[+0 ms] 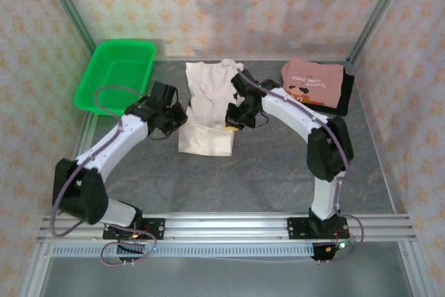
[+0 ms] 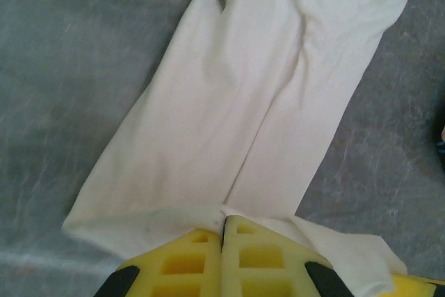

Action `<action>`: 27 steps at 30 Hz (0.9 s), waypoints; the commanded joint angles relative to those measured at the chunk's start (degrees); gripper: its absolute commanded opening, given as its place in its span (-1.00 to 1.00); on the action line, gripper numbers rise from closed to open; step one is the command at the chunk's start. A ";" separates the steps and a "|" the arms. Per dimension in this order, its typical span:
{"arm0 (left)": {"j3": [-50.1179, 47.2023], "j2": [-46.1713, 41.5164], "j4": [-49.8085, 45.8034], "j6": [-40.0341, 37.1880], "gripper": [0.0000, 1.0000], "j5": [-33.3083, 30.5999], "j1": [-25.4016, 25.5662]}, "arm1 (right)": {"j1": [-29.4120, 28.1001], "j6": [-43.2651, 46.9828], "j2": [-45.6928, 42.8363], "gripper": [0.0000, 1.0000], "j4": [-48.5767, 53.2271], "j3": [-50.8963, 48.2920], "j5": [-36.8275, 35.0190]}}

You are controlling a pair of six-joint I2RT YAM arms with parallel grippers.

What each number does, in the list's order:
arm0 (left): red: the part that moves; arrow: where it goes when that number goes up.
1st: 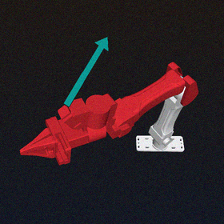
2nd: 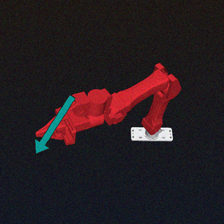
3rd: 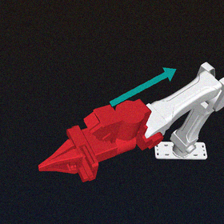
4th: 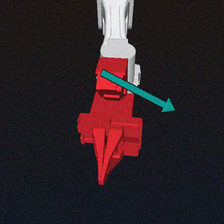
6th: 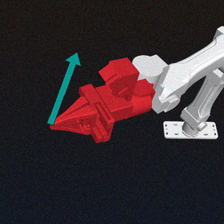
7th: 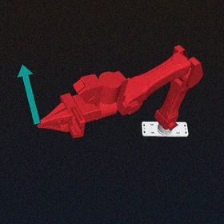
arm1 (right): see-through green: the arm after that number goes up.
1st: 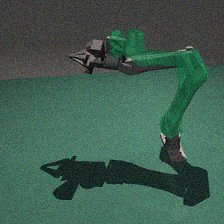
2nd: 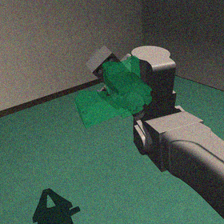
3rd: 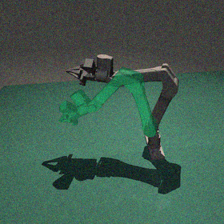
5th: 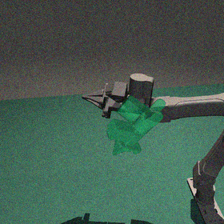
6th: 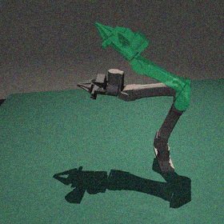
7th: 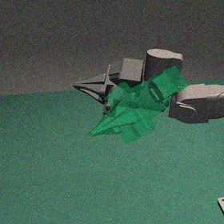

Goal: Fold and stack the t-shirts

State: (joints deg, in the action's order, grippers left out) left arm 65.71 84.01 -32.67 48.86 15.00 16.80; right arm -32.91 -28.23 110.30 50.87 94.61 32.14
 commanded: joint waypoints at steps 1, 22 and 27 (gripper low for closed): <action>6.44 6.80 0.41 -6.20 -1.00 2.71 -2.23 | 2.01 5.14 5.27 -1.00 7.84 7.73 -4.05; 32.05 36.29 -5.50 -13.97 -1.00 2.62 -6.98 | 6.32 6.12 33.31 -1.00 16.66 42.25 -7.84; 33.06 38.03 -5.38 -13.92 -1.00 2.30 -7.73 | 6.70 4.64 35.57 -1.00 15.11 43.32 -7.11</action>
State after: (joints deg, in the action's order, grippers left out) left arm 96.36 121.34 -36.73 35.97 19.09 9.69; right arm -26.57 -22.28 144.77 65.54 135.85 25.50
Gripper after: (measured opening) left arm 0.049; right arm 0.042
